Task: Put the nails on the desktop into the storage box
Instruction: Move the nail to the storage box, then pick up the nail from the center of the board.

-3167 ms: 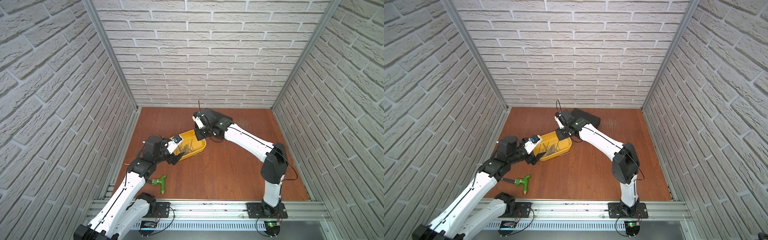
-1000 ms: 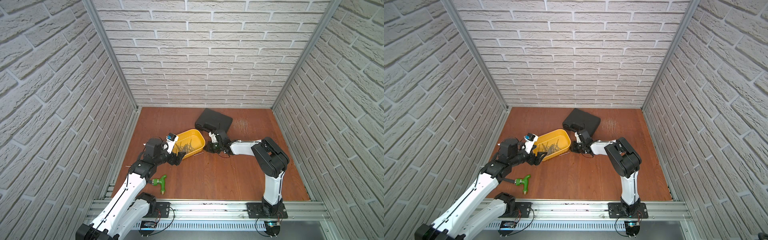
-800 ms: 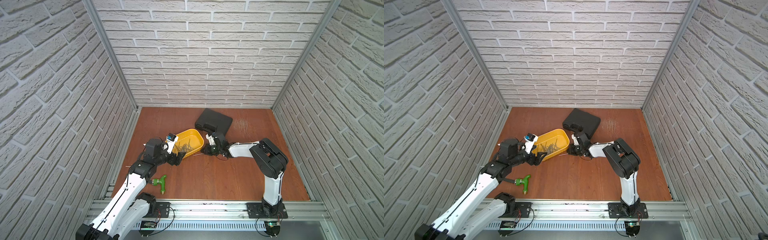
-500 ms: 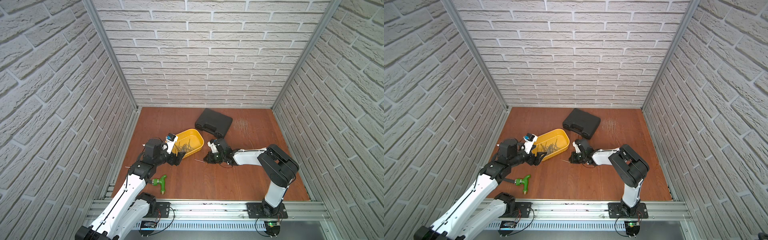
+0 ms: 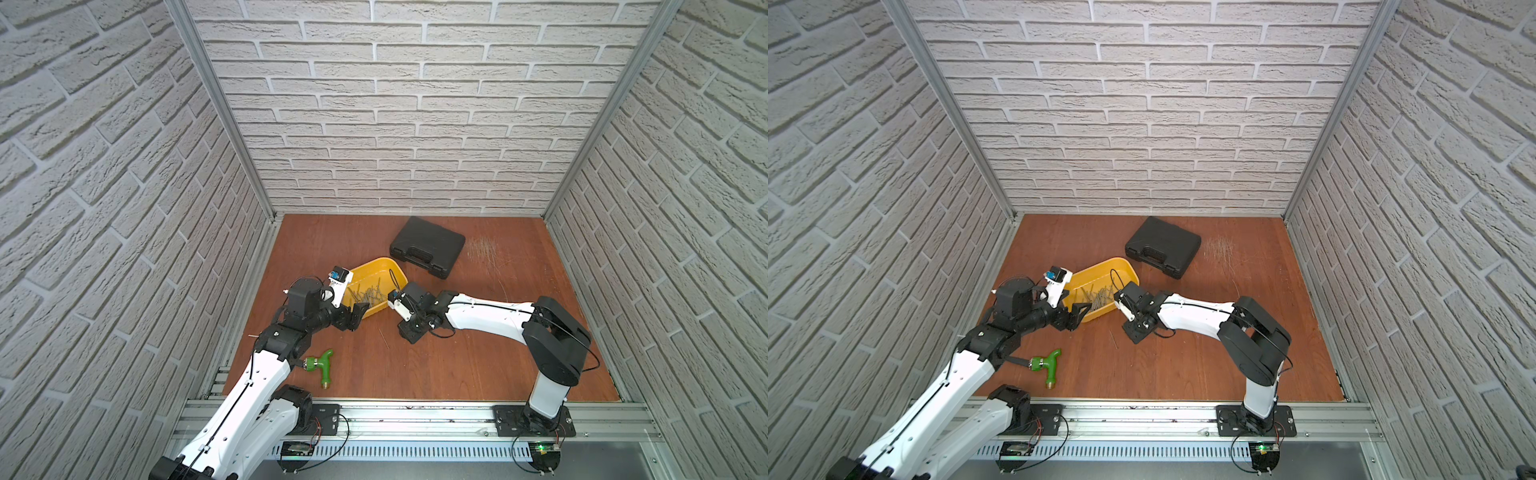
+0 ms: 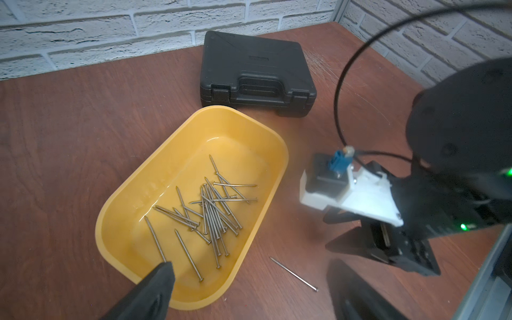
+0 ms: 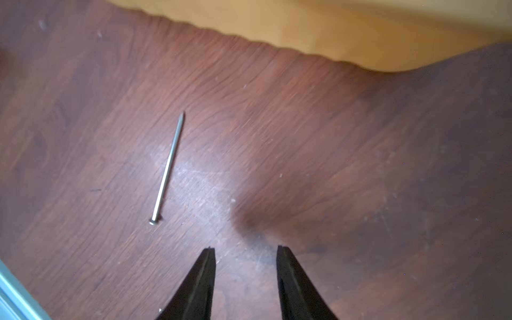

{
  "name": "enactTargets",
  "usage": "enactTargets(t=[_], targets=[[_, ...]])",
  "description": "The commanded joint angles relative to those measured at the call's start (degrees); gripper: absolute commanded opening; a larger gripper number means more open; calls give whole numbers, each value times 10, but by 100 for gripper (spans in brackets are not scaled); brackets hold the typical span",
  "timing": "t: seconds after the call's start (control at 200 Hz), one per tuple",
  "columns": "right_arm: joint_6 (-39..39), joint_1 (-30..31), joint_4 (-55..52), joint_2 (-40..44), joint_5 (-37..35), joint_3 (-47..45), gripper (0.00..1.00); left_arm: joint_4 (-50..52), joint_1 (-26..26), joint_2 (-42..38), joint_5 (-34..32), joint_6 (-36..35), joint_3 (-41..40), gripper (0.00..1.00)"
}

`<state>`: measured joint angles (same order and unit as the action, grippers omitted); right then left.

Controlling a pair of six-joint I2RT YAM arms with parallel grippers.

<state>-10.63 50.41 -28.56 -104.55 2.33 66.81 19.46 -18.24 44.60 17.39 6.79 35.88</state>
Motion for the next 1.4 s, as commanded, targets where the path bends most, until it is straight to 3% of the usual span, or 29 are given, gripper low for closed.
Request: enactTargets(t=[0.0, 0.29, 0.475, 0.63, 0.72, 0.855, 0.95, 1.235, 1.395], targets=[[28, 27, -28, -24, 2, 24, 47, -6, 14, -28, -22, 27, 0, 91], [-68, 49, -4, -70, 37, 73, 48, 109, 114, -38, -44, 126, 63, 86], [-104, 70, -53, -113, 31, 149, 49, 170, 150, 13, -37, 173, 104, 84], [-139, 39, -40, -60, 28, 114, 50, 226, 147, 34, -28, 179, 125, 77], [-161, 8, -24, -16, 35, 78, 51, 253, 106, 43, -38, 198, 123, 76], [-173, -39, -13, 43, 50, 38, 51, 262, -38, 66, -124, 252, 103, 76], [-173, -63, -10, 77, 58, 21, 51, 247, -96, 90, -156, 292, 71, 76], [-163, -92, -6, 131, 66, -23, 51, 221, -128, 118, -181, 303, 23, 73], [-166, -95, 10, 144, 70, -47, 51, 191, -132, 182, -163, 288, 11, 71]])
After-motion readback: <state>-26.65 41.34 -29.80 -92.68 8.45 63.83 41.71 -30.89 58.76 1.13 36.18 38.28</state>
